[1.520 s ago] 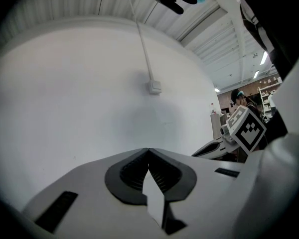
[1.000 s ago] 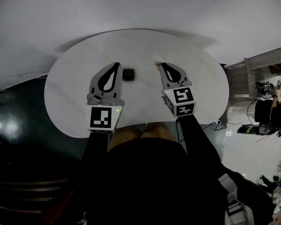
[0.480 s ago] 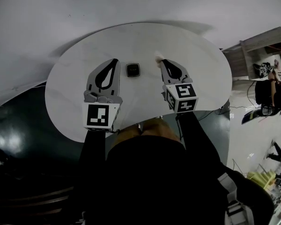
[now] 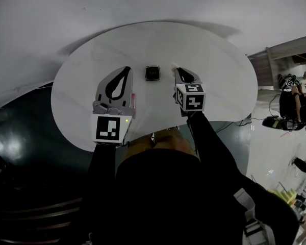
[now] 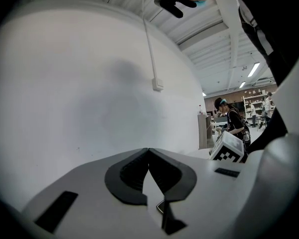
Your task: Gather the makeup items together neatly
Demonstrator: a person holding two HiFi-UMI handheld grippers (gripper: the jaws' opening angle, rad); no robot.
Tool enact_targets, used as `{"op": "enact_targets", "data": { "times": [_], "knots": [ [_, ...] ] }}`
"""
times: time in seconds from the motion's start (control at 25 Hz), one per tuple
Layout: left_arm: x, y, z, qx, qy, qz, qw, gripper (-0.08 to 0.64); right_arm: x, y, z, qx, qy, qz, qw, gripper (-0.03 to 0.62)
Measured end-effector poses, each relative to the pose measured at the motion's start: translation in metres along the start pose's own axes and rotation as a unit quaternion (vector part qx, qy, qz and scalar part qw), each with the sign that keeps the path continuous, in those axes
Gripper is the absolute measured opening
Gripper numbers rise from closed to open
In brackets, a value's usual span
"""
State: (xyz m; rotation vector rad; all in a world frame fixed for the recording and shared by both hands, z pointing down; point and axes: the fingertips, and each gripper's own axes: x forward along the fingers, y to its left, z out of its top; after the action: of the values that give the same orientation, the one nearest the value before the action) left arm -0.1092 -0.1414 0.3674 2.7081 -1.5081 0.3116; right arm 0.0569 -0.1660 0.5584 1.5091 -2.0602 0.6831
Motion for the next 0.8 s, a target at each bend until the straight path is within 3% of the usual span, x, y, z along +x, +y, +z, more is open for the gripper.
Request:
{"op": "enact_targets", "data": {
  "times": [0.28, 0.52, 0.6, 0.64, 0.8],
  "knots": [
    [-0.013, 0.017, -0.014, -0.010, 0.016, 0.023, 0.9996, 0.015, 0.027, -0.012, -0.038, 0.020, 0.062, -0.024, 0.998, 0.040],
    [-0.016, 0.021, -0.017, -0.011, 0.018, 0.031, 0.9993, 0.015, 0.035, -0.005, -0.044, 0.026, 0.078, -0.001, 0.997, 0.044],
    [-0.015, 0.020, -0.018, -0.013, 0.016, 0.030, 0.9993, 0.015, 0.035, -0.002, -0.044, 0.022, 0.079, 0.002, 0.997, 0.088],
    [-0.015, 0.020, -0.018, -0.014, 0.015, 0.030, 0.9993, 0.015, 0.034, -0.001, -0.044, 0.016, 0.080, 0.003, 0.997, 0.154],
    [-0.014, 0.018, -0.016, -0.013, 0.012, 0.029, 0.9994, 0.017, 0.028, 0.002, -0.042, 0.001, 0.075, 0.011, 0.997, 0.175]
  ]
}}
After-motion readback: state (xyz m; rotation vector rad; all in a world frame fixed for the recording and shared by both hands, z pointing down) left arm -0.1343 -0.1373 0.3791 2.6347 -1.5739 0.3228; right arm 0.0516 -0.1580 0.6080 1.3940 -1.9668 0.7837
